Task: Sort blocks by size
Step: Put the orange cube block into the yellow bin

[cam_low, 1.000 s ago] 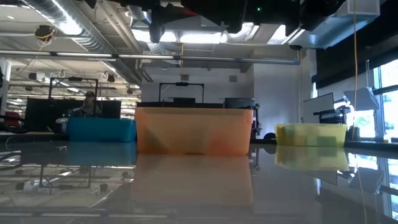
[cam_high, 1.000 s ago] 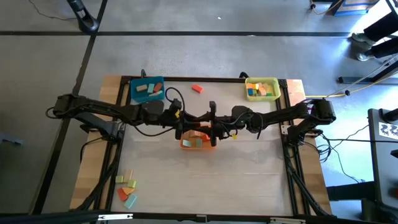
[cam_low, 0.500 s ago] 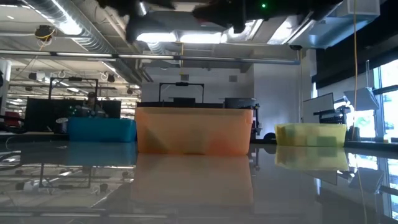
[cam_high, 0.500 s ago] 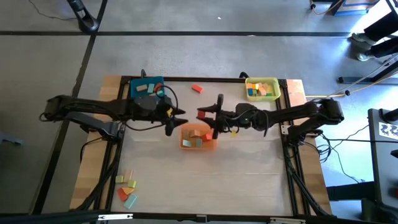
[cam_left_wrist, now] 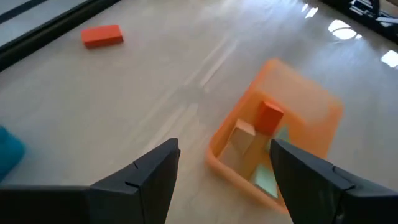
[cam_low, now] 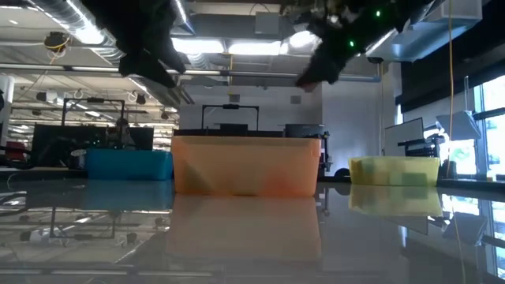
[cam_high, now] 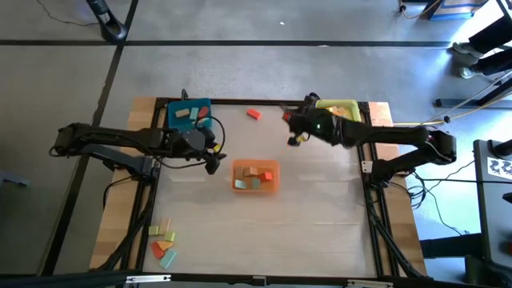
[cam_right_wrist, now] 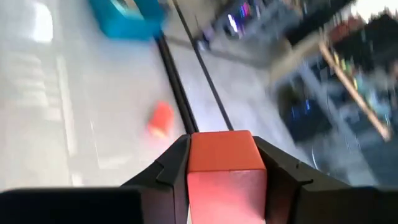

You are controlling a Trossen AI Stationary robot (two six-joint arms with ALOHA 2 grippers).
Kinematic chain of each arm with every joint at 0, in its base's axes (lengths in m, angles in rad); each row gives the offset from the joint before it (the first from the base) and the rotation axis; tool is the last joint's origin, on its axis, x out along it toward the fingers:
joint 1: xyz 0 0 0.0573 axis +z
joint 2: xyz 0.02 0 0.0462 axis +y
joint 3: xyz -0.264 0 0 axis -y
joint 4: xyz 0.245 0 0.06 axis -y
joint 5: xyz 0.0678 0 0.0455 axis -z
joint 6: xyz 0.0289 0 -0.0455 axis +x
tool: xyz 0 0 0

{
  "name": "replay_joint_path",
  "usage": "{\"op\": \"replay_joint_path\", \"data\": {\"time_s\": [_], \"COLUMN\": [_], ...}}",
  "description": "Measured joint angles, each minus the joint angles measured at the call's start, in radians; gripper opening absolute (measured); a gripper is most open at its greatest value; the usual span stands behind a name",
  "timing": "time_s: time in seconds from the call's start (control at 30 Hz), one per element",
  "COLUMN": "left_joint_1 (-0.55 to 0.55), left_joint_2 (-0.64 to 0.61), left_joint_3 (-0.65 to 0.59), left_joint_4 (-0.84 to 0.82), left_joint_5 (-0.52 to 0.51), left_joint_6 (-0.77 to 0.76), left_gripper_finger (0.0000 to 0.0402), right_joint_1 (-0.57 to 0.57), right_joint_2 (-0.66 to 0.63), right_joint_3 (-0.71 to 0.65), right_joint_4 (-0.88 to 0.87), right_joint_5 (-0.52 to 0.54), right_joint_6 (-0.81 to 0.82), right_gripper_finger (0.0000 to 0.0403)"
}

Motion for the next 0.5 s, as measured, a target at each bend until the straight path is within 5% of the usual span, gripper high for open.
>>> {"op": "replay_joint_path", "data": {"time_s": [0.5], "left_joint_1": [0.001], "left_joint_2": [0.001], "left_joint_3": [-0.030], "left_joint_4": [0.057], "left_joint_5": [-0.015], "left_joint_6": [0.013], "left_gripper_finger": [0.0239], "right_joint_1": [-0.463], "right_joint_2": [0.003], "right_joint_3": [0.000], "right_joint_4": [-0.337], "right_joint_5": [-0.012], "right_joint_6": [0.248], "right_gripper_finger": [0.0136]}}
